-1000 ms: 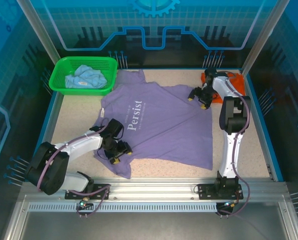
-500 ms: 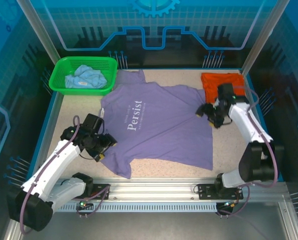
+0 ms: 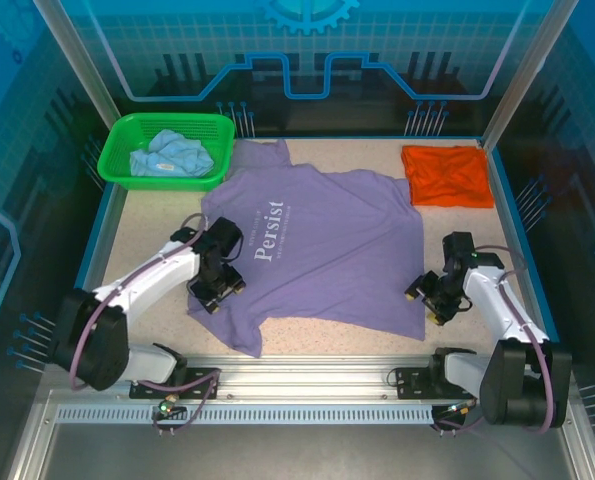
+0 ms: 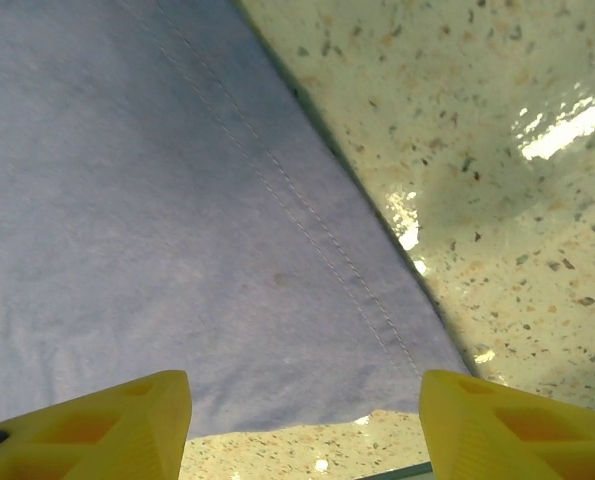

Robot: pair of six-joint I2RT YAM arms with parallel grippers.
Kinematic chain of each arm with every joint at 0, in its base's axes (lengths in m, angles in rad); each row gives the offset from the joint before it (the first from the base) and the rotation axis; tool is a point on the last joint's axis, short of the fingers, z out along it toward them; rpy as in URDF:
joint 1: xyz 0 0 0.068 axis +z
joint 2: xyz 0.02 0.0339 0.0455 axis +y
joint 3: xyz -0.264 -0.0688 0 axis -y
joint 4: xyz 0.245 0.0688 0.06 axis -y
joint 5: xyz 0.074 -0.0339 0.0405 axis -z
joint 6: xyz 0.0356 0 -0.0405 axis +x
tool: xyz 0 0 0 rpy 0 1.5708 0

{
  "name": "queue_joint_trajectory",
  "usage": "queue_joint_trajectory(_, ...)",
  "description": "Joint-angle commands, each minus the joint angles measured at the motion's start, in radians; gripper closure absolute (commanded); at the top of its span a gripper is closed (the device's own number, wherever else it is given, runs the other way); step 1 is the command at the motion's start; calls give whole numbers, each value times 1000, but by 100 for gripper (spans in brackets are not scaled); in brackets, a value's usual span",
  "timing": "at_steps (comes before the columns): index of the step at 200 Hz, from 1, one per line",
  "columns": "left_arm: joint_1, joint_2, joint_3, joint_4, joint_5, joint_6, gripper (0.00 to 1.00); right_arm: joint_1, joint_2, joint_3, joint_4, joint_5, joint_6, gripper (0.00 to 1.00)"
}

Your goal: Fold and stack the t-shirts

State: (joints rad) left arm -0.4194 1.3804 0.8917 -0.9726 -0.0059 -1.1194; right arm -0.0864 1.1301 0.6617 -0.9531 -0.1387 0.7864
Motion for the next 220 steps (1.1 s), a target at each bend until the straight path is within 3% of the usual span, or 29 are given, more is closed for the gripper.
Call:
queue_joint_trajectory(1,-26,47,0,13,-66,17,43,-15,-15,-20,-18,1,7,38)
queue_joint_trajectory(45,-63,79,-60,96,-49,17,47,-15,-6,-23,-26,7,-41,39)
queue_joint_trajectory(106,-64,92,-82,80,-93,33,53,-15,9,-33,5,-18,-49,41)
queue_joint_trajectory(178,-71,98,-129,113,-70,20,57,-16,21,-31,9,-4,-63,42)
queue_joint_trajectory(220,-71,98,-112,102,-92,33,65,-16,22,-36,-1,25,-67,43)
